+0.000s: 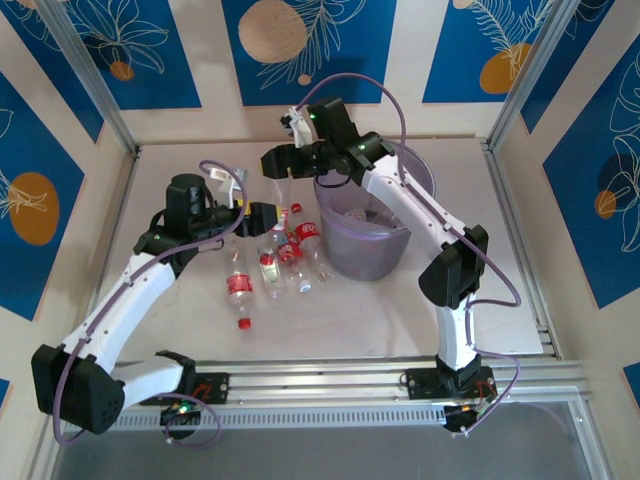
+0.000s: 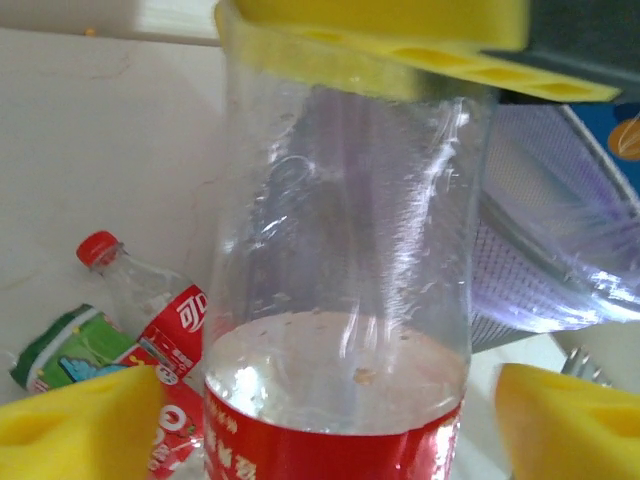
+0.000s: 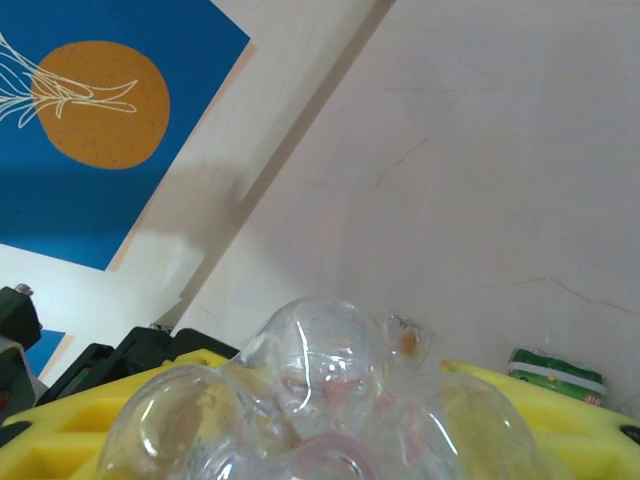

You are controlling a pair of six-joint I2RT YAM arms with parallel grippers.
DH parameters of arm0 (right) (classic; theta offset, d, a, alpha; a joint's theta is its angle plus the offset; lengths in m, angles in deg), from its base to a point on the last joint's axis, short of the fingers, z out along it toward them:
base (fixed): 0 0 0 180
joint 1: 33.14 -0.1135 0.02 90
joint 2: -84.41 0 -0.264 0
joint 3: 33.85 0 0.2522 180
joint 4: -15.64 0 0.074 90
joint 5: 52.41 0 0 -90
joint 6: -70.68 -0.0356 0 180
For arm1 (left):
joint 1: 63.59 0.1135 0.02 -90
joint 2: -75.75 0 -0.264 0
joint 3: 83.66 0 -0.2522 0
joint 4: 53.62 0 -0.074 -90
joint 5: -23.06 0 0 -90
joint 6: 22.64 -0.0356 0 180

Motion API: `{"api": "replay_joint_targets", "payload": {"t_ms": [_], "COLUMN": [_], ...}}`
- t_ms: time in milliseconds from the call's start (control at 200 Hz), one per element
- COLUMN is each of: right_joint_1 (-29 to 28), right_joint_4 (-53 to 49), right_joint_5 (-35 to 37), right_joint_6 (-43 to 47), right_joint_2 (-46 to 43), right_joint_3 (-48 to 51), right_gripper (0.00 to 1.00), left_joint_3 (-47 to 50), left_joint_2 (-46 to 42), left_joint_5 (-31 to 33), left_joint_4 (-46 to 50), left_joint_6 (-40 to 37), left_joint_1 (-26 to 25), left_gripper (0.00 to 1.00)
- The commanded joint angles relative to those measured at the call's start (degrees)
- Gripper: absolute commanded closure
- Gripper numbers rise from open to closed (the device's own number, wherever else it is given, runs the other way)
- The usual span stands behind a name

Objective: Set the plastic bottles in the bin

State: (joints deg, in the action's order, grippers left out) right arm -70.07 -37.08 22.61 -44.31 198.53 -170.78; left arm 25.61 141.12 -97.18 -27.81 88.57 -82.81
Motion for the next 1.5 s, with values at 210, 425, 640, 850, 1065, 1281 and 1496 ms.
{"api": "replay_joint_targets", "payload": {"t_ms": [210,425,640,850,1065,1281,1496], "right_joint_1": [2.8,8.7,17.7,27.6,30.5,30.6,29.9], "right_joint_4": [-4.5,-9.7,-14.4,-12.9,-10.2,-11.0,-11.2], "right_joint_5": [2.2,5.8,9.4,10.5,9.1,11.4,13.3], "right_joint_6": [4.2,6.8,9.2,9.4,9.3,11.1,11.2], "right_joint_2": [-1.7,-7.4,-14.9,-20.2,-21.4,-23.4,-25.8], "right_joint_3": [-11.9,-15.3,-11.4,-0.7,6.4,16.0,24.9], "right_gripper": [0.52,0.52,0.52,0.52,0.52,0.52,0.52], "left_joint_3": [2.4,4.1,3.0,4.1,5.1,6.3,6.3], "left_joint_2": [-9.0,-11.0,-5.8,-1.5,0.2,1.2,4.1], "left_joint_5": [3.0,9.2,18.9,22.8,24.5,28.9,29.8], "left_joint_4": [7.3,12.6,19.1,19.8,20.4,23.9,25.2], "left_joint_6": [-3.4,-2.0,0.2,2.0,2.0,1.2,0.6], "left_joint_1": [-0.3,0.1,0.6,0.8,0.9,0.9,1.0], "left_gripper": [0.0,0.0,0.0,0.0,0.0,0.0,0.01]}}
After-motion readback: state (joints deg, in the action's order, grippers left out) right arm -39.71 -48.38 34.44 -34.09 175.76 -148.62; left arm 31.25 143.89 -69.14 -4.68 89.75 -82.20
